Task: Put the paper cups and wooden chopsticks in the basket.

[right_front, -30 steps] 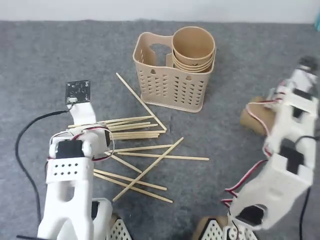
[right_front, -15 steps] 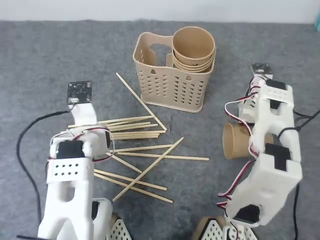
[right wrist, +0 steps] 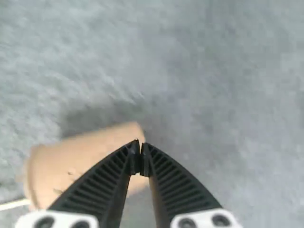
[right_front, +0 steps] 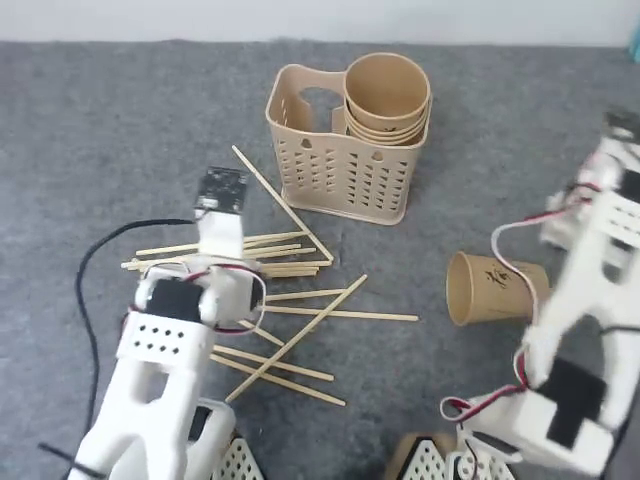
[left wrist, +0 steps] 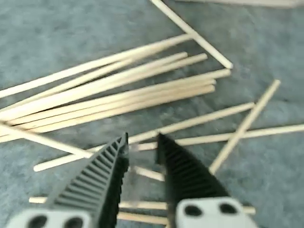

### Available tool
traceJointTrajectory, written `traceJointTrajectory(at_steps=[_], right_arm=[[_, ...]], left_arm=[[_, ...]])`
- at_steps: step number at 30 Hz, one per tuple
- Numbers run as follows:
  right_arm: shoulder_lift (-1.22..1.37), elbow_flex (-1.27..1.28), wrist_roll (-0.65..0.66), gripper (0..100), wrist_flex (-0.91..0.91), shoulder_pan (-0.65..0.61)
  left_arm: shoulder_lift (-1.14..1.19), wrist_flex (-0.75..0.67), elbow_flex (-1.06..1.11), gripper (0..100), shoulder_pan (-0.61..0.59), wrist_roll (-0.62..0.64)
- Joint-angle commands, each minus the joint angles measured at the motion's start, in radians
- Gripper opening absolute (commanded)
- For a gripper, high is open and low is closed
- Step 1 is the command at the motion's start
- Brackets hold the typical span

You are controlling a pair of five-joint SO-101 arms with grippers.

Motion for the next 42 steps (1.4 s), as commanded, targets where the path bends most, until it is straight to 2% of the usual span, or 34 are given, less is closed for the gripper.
traceJointTrajectory(at_steps=[1, 4, 9, 16, 24, 31, 36, 42], right_arm=[[-0.087, 0.092, 0.084, 0.9, -0.004, 0.099], [-0.124, 0.245, 0.127, 0.9, -0.116, 0.147], [-0.133, 0.43, 0.132, 0.9, -0.3, 0.166], [-0.136, 0.496, 0.109, 0.9, -0.372, 0.11], [-0.143, 0.523, 0.11, 0.9, -0.321, -0.119], [-0.143, 0.525, 0.069, 0.9, -0.297, -0.26], [-0.166, 0.56, 0.054, 0.9, -0.305, -0.361], [-0.374, 0.672, 0.009, 0.9, -0.34, -0.414]], left_arm=[[-0.021, 0.015, -0.068, 14, 0.118, -0.002], [-0.021, 0.014, -0.099, 14, 0.23, 0.005], [-0.012, -0.055, -0.133, 15, 0.354, 0.166], [-0.011, -0.215, -0.087, 15, 0.466, 0.31], [-0.011, -0.408, 0.061, 15, 0.474, 0.334], [0.0, -0.473, 0.087, 15, 0.459, 0.362], [0.196, -0.477, -0.015, 19, 0.414, 0.42], [0.417, -0.436, -0.166, 19, 0.405, 0.44]])
